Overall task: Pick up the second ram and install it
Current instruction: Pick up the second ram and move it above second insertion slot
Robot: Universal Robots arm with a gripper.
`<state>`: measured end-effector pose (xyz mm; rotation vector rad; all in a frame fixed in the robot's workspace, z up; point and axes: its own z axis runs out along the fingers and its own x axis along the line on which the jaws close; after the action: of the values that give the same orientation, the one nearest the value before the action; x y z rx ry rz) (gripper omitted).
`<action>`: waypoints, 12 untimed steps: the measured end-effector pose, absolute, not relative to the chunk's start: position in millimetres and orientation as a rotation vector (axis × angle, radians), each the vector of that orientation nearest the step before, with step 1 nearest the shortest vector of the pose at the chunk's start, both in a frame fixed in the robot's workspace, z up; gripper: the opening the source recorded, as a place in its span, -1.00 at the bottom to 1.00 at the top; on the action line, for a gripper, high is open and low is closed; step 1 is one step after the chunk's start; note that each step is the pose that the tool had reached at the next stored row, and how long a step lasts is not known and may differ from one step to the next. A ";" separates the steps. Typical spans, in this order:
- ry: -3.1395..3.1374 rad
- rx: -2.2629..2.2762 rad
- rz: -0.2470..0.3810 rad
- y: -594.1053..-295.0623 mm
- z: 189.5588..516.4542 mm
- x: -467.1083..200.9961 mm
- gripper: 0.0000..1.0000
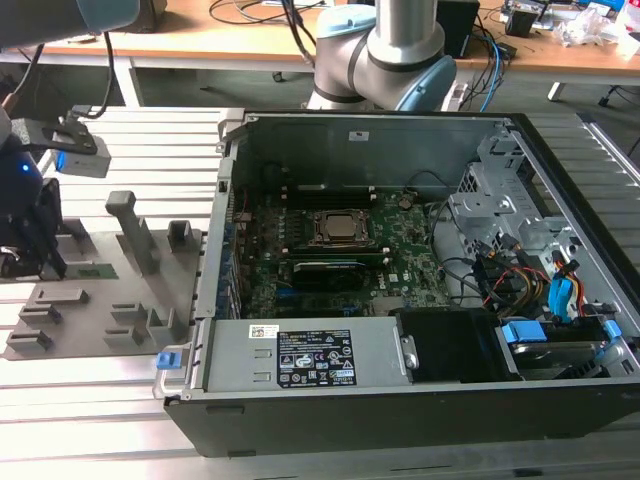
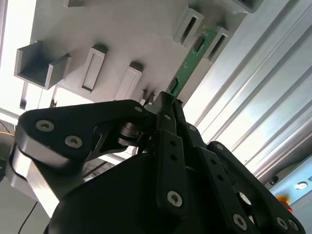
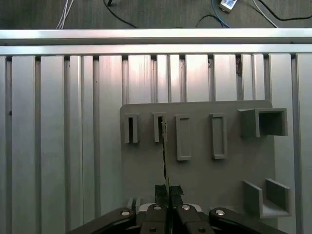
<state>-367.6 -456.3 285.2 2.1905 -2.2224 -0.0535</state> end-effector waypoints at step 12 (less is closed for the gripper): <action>-2.222 2.191 -0.053 -455.8 321.6 -367.5 -0.73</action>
<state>-367.5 -455.8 321.6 2.1906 -2.2224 -0.0534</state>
